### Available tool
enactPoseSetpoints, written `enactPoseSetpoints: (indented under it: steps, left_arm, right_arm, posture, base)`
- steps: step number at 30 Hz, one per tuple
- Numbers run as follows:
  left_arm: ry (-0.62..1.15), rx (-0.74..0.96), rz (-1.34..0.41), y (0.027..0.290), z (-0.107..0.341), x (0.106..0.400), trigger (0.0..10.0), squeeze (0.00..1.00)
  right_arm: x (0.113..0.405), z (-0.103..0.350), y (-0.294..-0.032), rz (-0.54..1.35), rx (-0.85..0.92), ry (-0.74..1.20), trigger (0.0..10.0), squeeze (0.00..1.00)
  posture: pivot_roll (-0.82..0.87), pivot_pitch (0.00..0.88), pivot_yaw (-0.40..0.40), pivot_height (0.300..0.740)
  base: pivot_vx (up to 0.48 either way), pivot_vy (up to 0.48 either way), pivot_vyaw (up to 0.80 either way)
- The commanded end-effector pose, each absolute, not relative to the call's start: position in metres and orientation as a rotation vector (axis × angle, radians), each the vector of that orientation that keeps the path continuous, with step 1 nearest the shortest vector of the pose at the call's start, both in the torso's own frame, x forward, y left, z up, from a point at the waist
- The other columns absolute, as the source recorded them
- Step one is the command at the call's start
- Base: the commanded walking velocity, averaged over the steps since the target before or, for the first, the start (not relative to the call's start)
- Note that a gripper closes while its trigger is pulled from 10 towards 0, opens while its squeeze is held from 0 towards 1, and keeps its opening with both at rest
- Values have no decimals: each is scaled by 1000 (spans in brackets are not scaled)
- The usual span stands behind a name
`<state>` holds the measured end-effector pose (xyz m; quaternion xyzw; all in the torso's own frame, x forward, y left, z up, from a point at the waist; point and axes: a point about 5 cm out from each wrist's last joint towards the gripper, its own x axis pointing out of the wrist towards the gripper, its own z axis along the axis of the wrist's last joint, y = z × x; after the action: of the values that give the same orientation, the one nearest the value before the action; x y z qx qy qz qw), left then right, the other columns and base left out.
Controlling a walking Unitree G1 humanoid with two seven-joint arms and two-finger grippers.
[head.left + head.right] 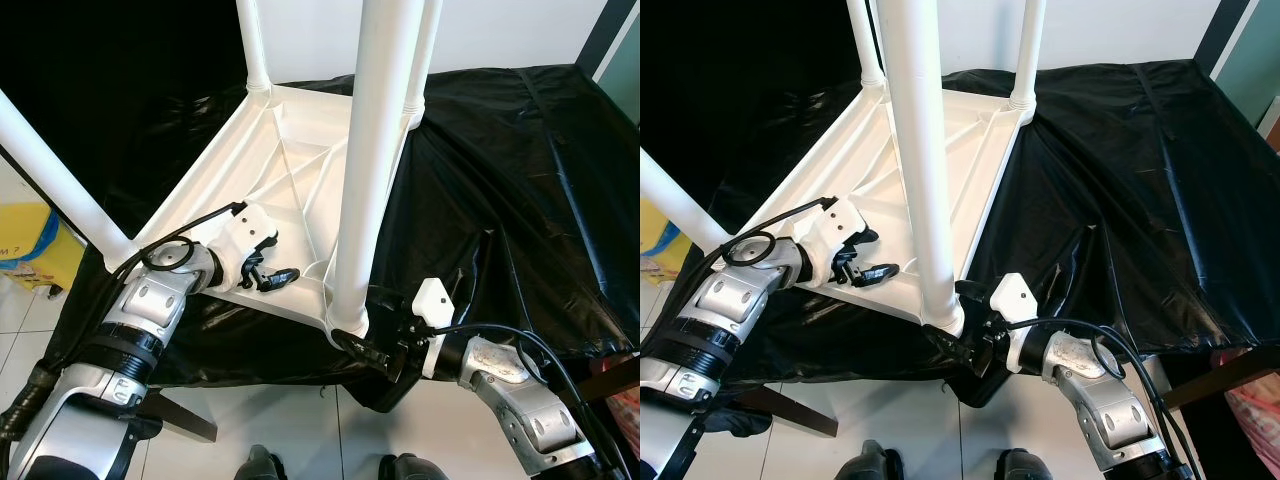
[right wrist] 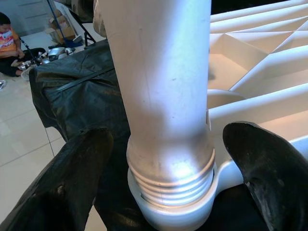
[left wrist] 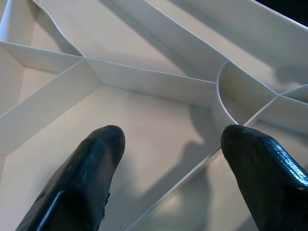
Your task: Building children table
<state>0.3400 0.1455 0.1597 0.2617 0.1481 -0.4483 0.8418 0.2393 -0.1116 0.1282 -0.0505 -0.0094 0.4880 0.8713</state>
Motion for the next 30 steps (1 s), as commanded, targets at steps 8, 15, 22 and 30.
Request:
enactPoseSetpoints:
  steps: [8, 15, 22, 30]
  left_arm:
    - [439, 486, -884, 171, 150, 341, 10000, 0]
    - [439, 496, -996, 196, 163, 329, 10000, 0]
    - [440, 517, -979, 204, 165, 329, 10000, 0]
    - [418, 556, -938, 190, 158, 339, 10000, 0]
  right_arm:
    - [241, 129, -114, 1007, -129, -14, 10000, 0]
    - [241, 129, -114, 1011, -130, -15, 10000, 0]
    - [237, 127, -118, 1044, -139, 12, 10000, 0]
    - [237, 125, -118, 1058, -148, 26, 10000, 0]
  posture:
    - [-68, 113, 67, 740]
    - [-60, 106, 63, 740]
    - [-54, 105, 61, 740]
    - [-54, 107, 58, 740]
  base:
    - [0, 0, 0]
    - [0, 0, 0]
    - [0, 0, 0]
    - [0, 0, 0]
